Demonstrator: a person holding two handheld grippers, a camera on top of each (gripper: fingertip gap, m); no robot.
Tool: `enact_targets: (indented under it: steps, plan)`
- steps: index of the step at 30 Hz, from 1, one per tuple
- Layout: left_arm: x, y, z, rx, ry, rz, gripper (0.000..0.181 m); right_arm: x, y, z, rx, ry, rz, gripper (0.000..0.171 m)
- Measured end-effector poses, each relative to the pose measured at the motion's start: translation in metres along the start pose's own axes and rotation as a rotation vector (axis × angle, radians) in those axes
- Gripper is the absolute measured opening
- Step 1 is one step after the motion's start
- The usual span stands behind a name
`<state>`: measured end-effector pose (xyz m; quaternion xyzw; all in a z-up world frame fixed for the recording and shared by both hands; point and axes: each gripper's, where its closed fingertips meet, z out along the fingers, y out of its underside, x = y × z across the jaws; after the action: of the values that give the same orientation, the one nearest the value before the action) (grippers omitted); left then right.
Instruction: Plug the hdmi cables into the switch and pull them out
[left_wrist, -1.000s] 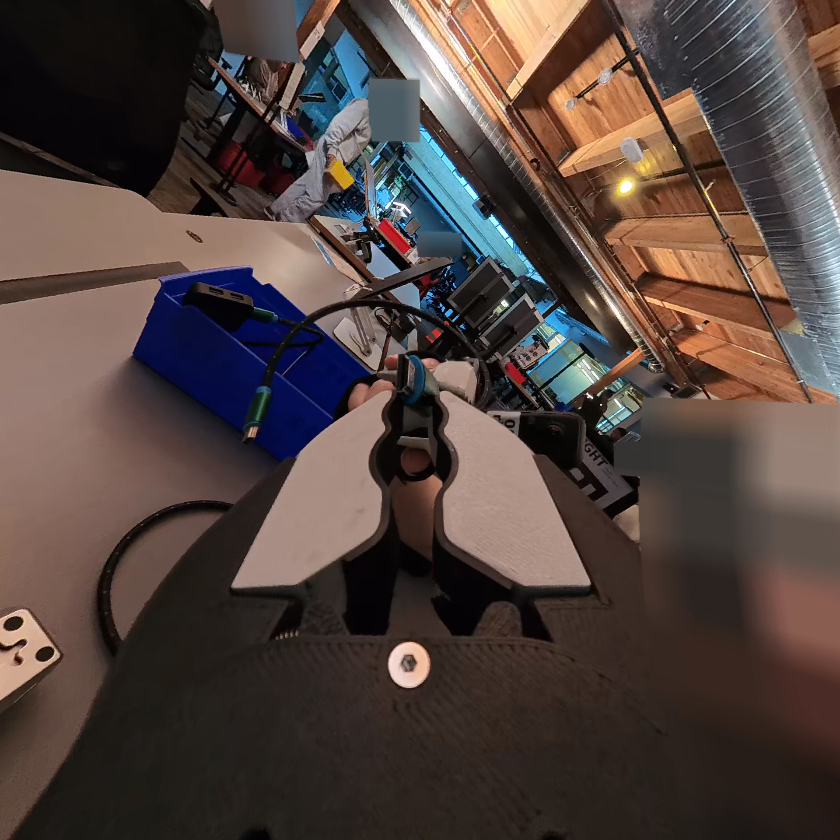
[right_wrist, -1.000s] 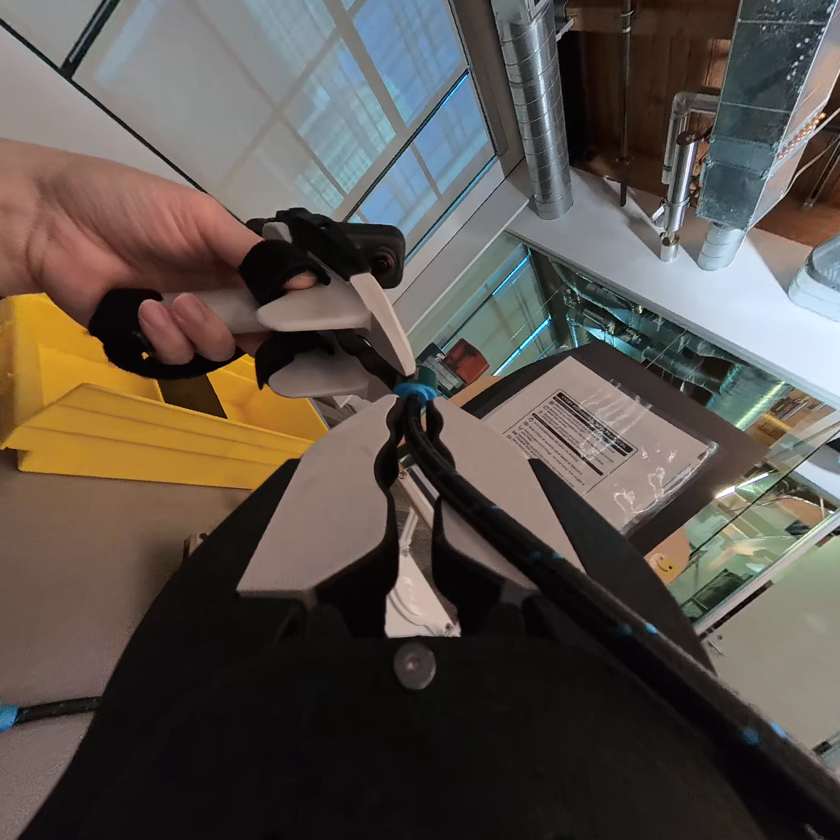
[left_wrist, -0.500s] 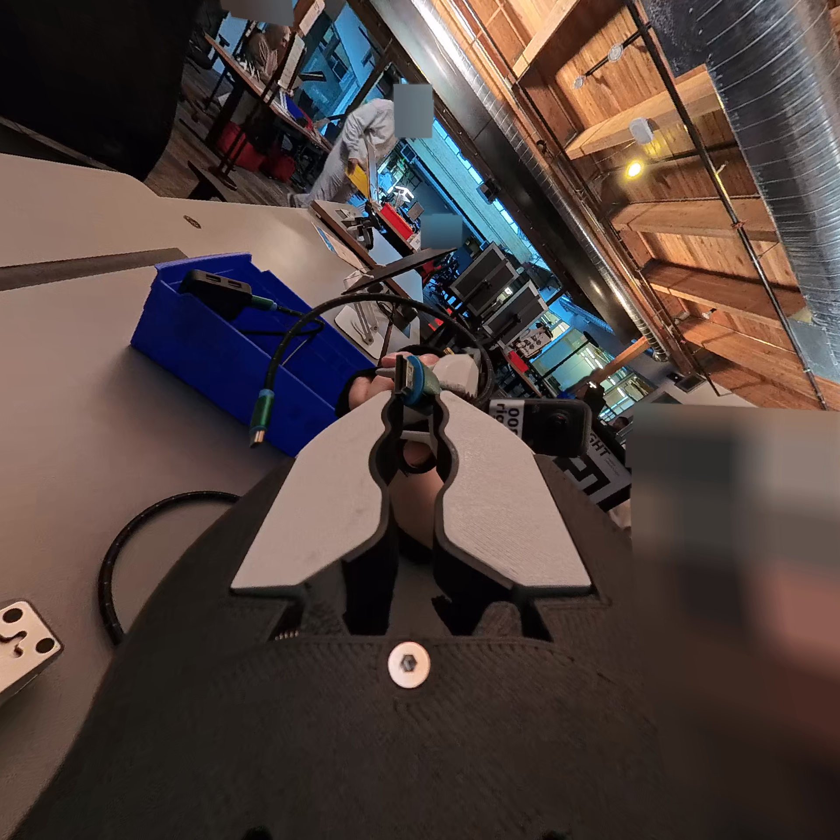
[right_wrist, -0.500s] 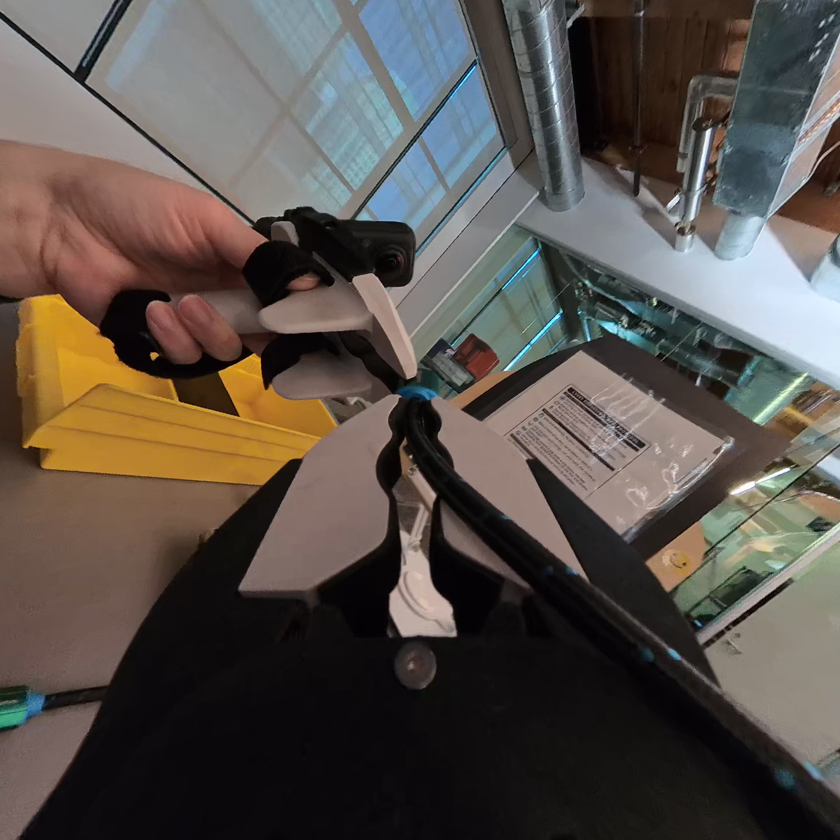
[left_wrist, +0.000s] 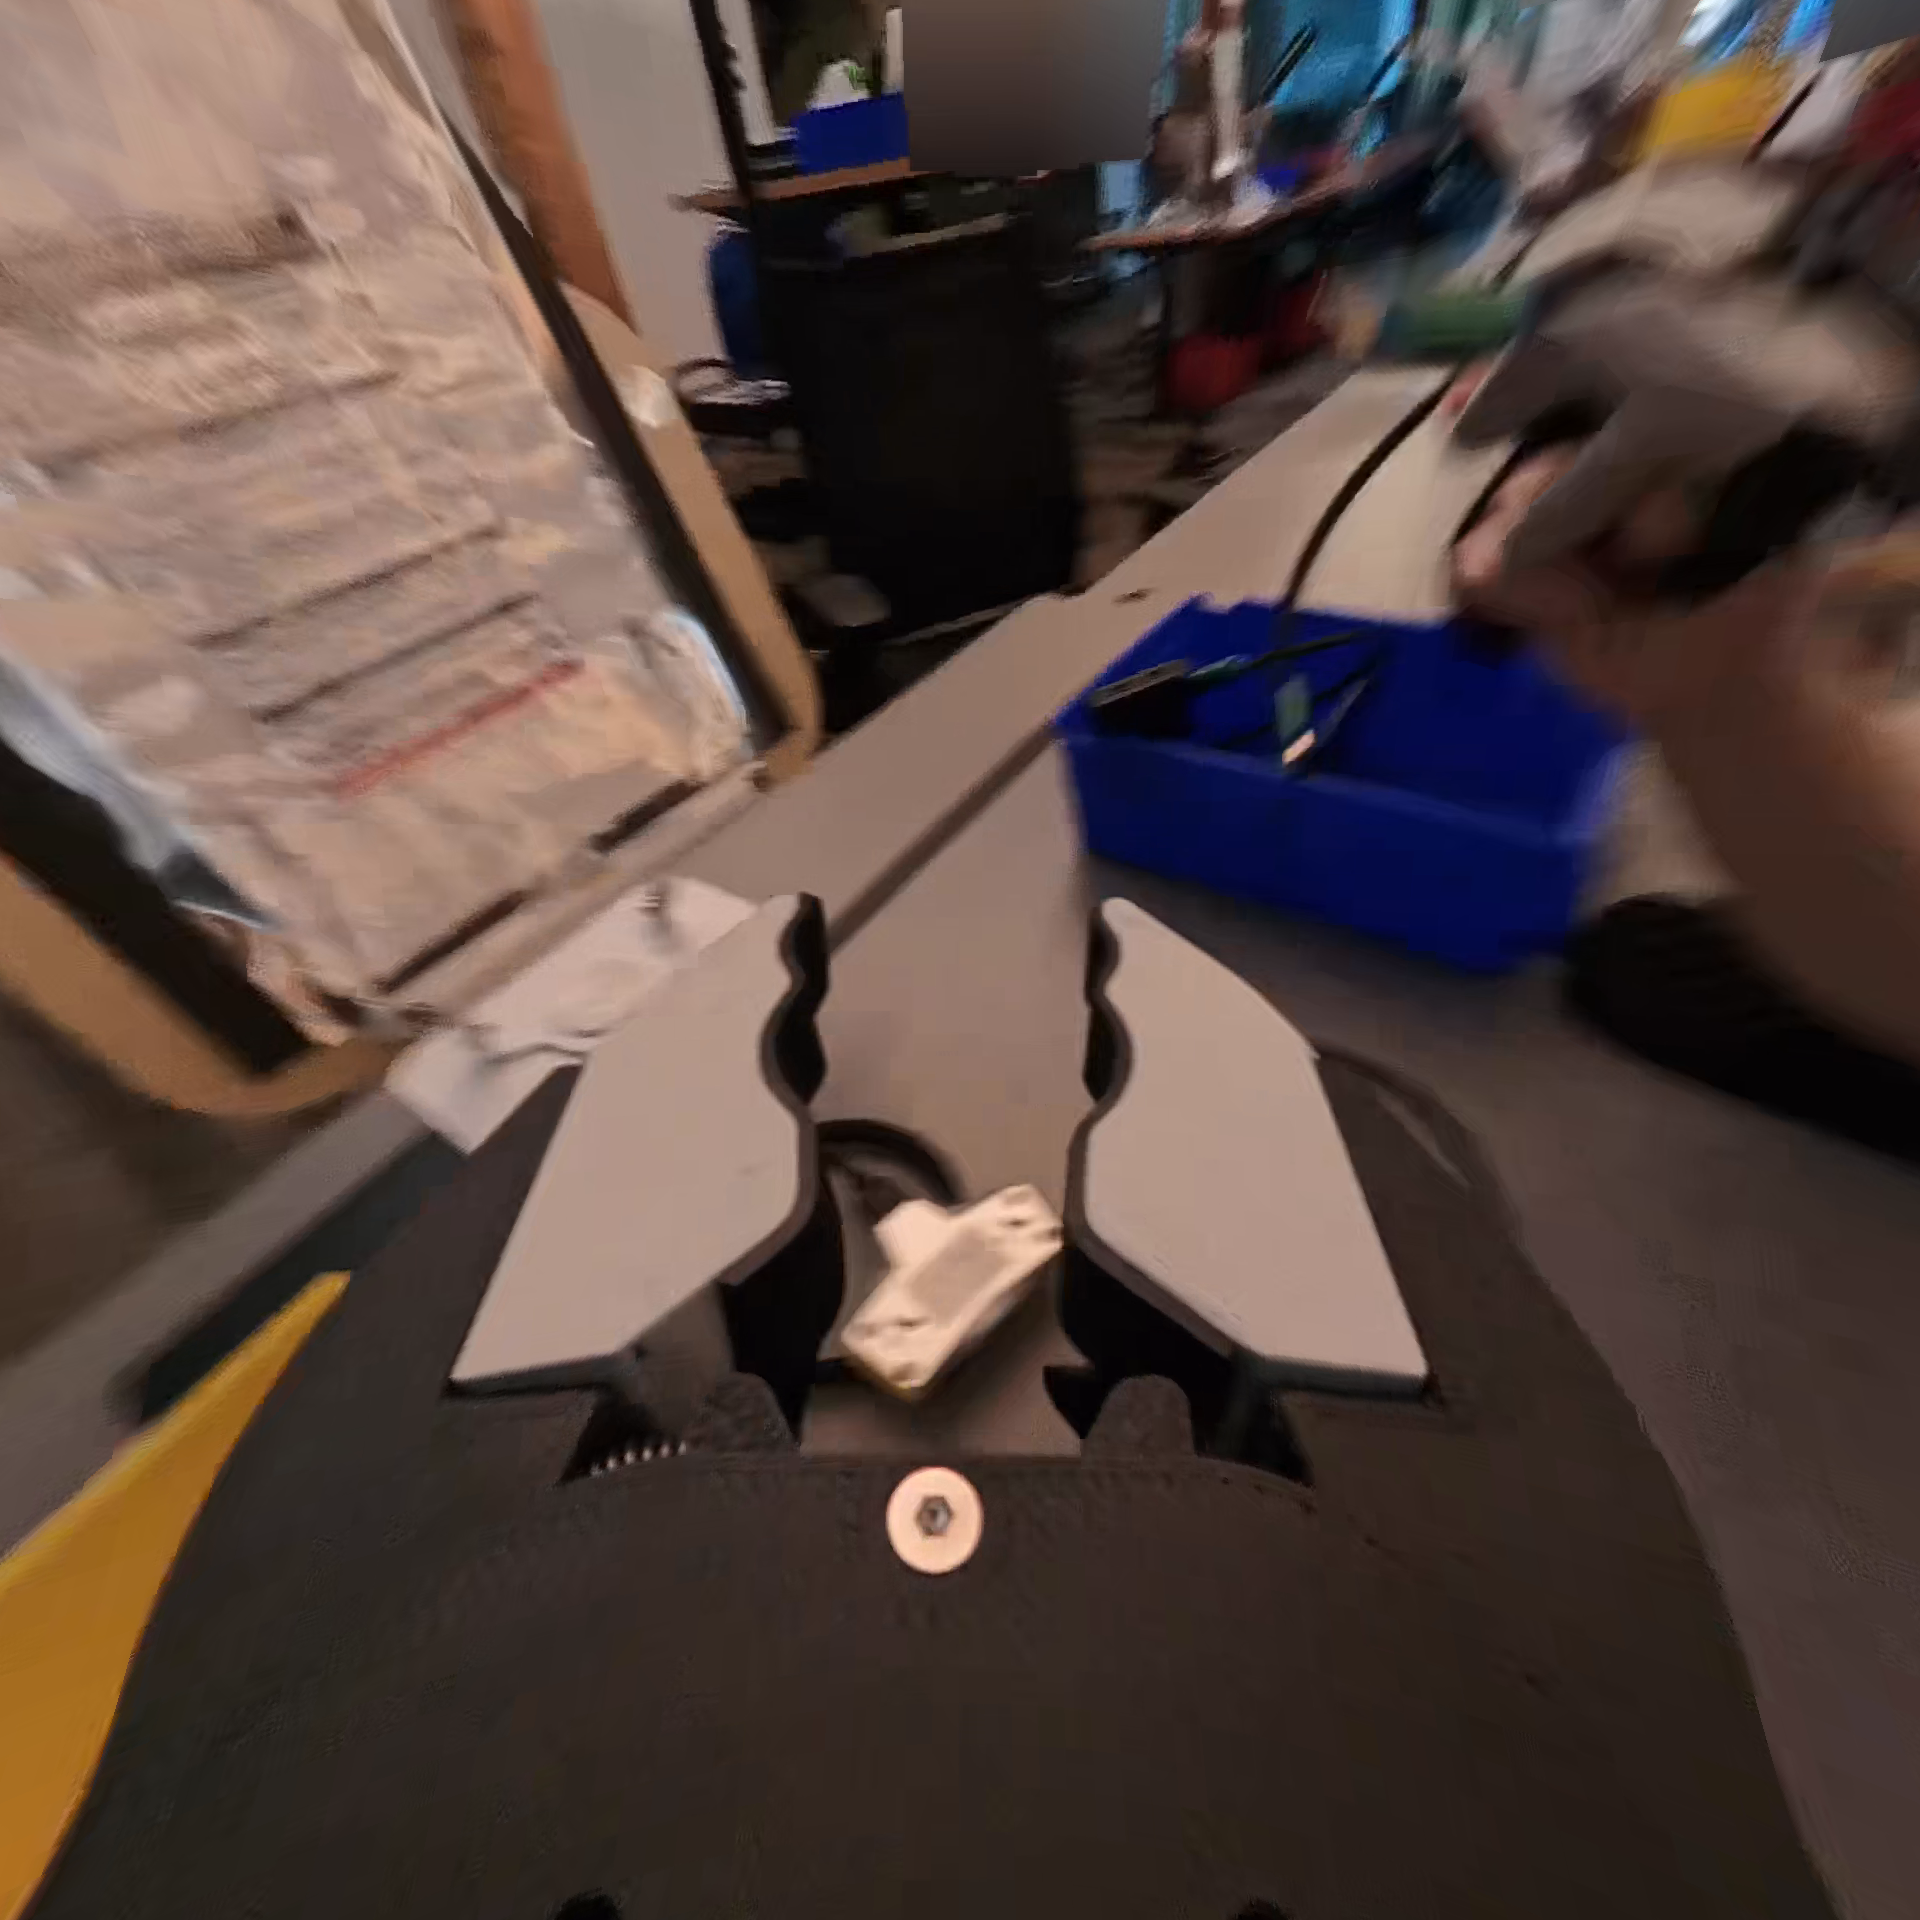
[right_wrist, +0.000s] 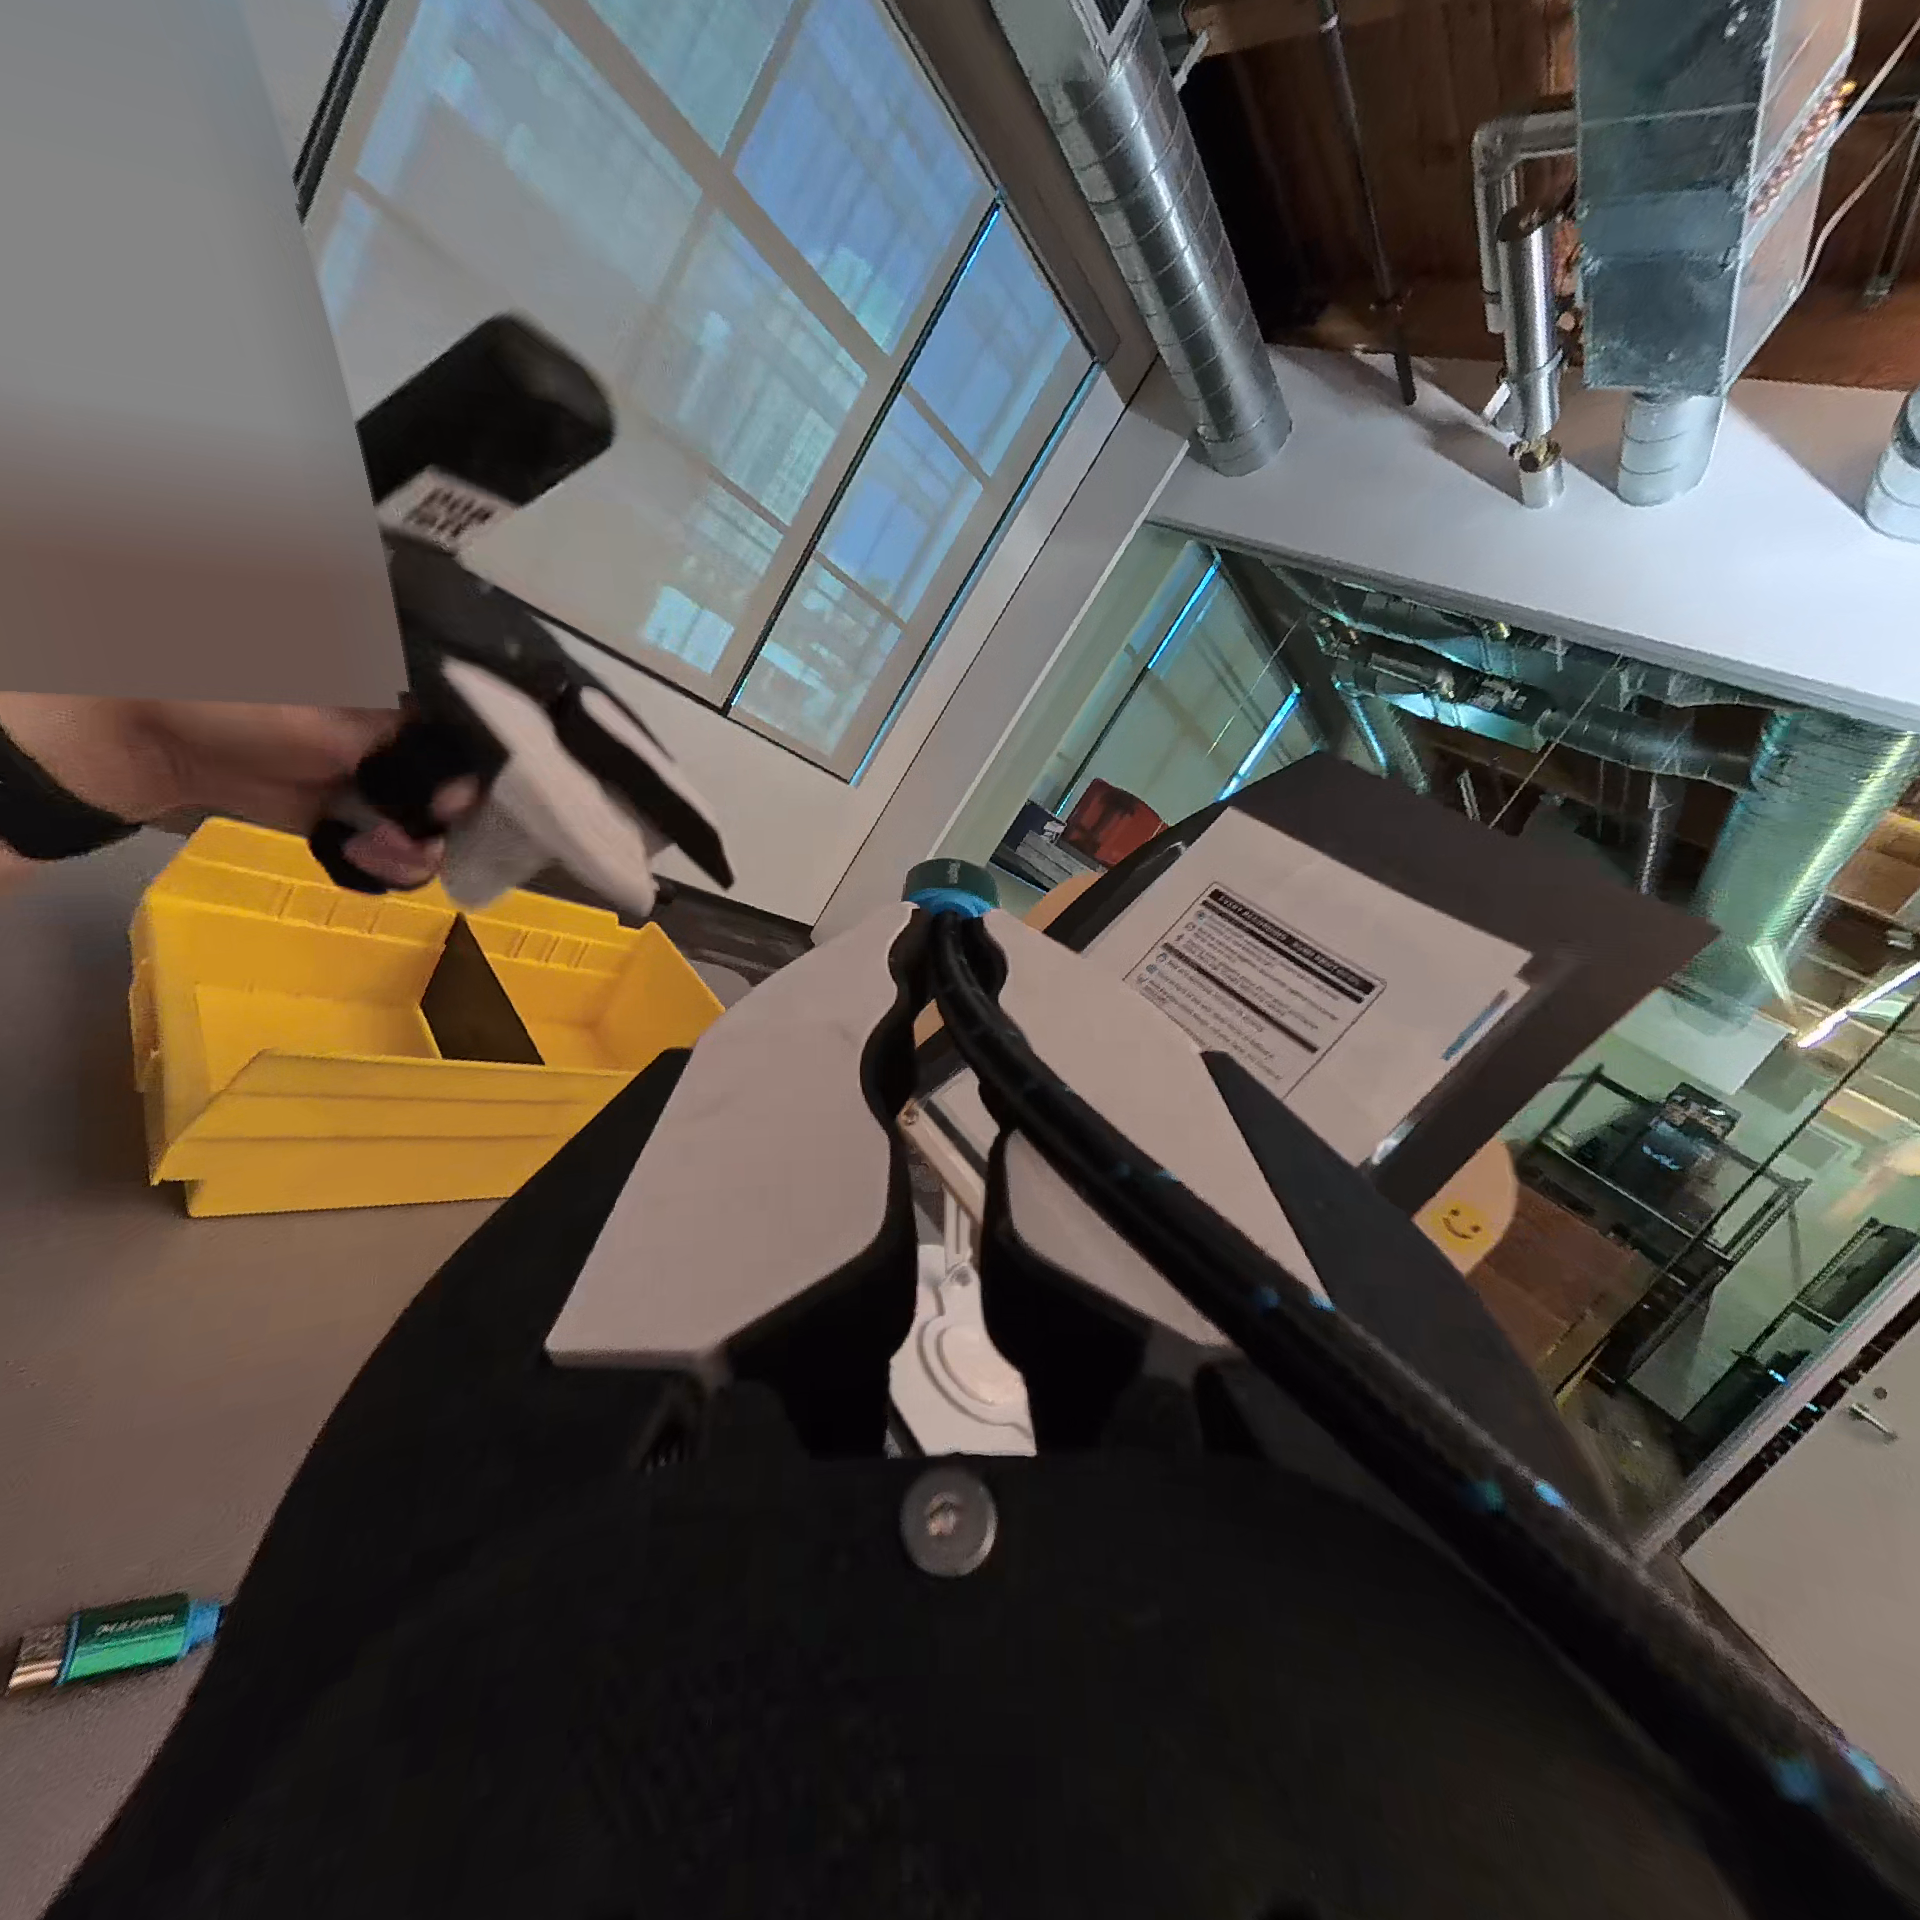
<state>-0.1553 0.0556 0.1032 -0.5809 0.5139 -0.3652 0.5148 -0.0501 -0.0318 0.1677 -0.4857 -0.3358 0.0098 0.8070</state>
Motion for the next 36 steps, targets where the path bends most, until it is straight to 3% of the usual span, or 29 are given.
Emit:
enact_targets:
  steps: [1, 2, 4, 7, 9, 10, 11, 16, 18, 23, 31, 34, 36]
  plan:
    - [-0.006, 0.011, 0.004, -0.037, -0.061, 0.093, 0.050, 0.004, -0.007, -0.004, 0.009, 0.008, -0.006, 0.007]
    - [-0.010, 0.028, 0.010, -0.125, -0.096, 0.153, 0.051, 0.007, -0.014, -0.008, 0.020, 0.015, -0.014, 0.007]
    - [-0.007, 0.072, 0.027, -0.362, -0.064, 0.170, 0.070, 0.010, -0.026, -0.015, 0.034, 0.021, -0.032, 0.007]
    - [0.002, 0.126, 0.053, -0.595, 0.002, 0.177, 0.070, 0.013, -0.042, -0.025, 0.056, 0.031, -0.066, 0.007]
    - [-0.006, 0.159, 0.065, -0.730, -0.058, 0.210, 0.064, 0.014, -0.050, -0.029, 0.076, 0.033, -0.076, 0.007]
    - [-0.008, 0.178, 0.066, -0.823, -0.065, 0.206, 0.063, 0.014, -0.053, -0.031, 0.084, 0.032, -0.077, 0.007]
    - [-0.010, 0.193, 0.067, -0.897, -0.071, 0.203, 0.078, 0.014, -0.055, -0.033, 0.089, 0.028, -0.076, 0.007]
    - [-0.025, 0.245, 0.061, -1.135, -0.149, 0.192, 0.097, 0.017, -0.058, -0.036, 0.094, 0.029, -0.078, 0.007]
    - [-0.024, 0.246, 0.066, -1.117, -0.157, 0.143, 0.080, 0.019, -0.057, -0.035, 0.089, 0.030, -0.069, 0.007]
    - [-0.013, 0.249, 0.057, -1.192, -0.172, 0.102, 0.063, 0.018, -0.055, -0.034, 0.074, 0.018, -0.060, 0.007]
    - [0.043, 0.233, 0.064, -1.165, 0.024, 0.052, 0.046, 0.026, -0.059, -0.040, 0.080, 0.045, -0.055, 0.007]
    - [0.041, 0.220, 0.063, -1.113, 0.042, 0.088, 0.042, 0.030, -0.062, -0.044, 0.085, 0.058, -0.063, 0.007]
    - [0.025, 0.204, 0.062, -1.040, -0.003, 0.162, 0.051, 0.034, -0.064, -0.048, 0.094, 0.071, -0.066, 0.007]
